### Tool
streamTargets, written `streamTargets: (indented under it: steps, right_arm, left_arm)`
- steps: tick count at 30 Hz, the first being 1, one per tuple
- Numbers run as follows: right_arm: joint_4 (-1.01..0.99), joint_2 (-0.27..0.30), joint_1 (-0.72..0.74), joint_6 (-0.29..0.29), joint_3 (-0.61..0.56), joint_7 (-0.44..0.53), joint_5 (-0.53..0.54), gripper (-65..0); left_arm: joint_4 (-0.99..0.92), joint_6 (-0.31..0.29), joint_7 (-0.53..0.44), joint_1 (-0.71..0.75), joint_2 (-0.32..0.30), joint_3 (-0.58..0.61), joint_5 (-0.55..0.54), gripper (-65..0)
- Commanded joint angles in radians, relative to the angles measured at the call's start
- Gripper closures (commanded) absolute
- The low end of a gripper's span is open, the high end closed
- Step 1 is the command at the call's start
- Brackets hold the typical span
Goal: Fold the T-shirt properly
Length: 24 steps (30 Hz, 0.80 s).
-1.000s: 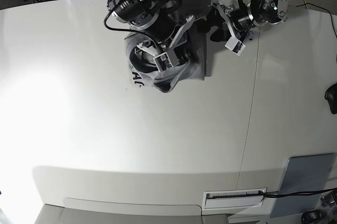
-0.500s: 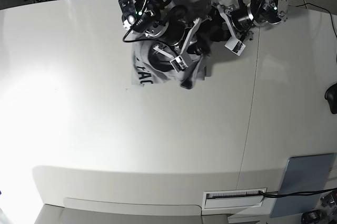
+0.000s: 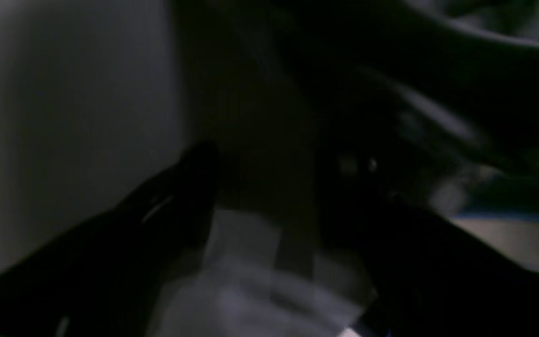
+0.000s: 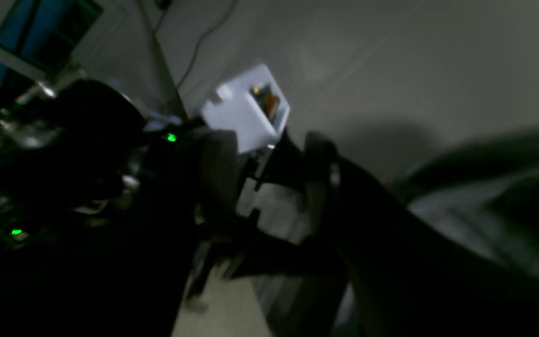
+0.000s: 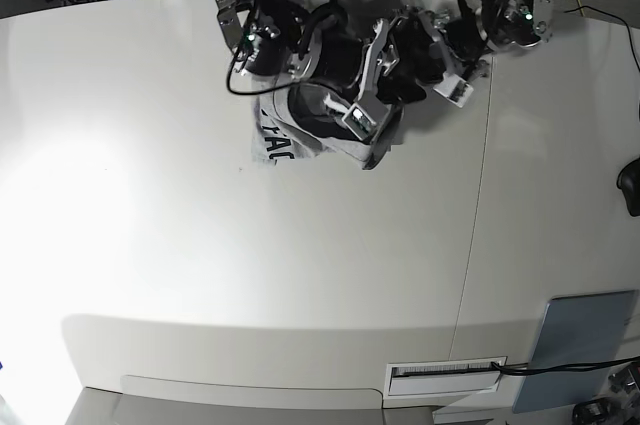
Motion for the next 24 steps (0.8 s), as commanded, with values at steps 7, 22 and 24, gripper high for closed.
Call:
streamTargets:
  steps: [7,22,24]
  right_arm:
    - [0.178,0.027,0.008,-0.144,0.002,0.022,-0.346,-23.8]
    - [0.183,0.219,-0.017,-0.296,0.487,0.022,-0.511,-23.8]
    - [0.183,0.239,-0.032,-0.296,0.547,0.024,-0.508,-23.8]
  left_arm:
    - [0.103,-0.019,0.013,0.006,-0.008,-0.149,-0.125,-31.9]
    - [0.277,-0.099,0.165,0.054,-0.008,0.051,-0.252,-31.9]
    - [0.277,-0.099,0.164,0.053,-0.008,0.101,-0.252,-31.9]
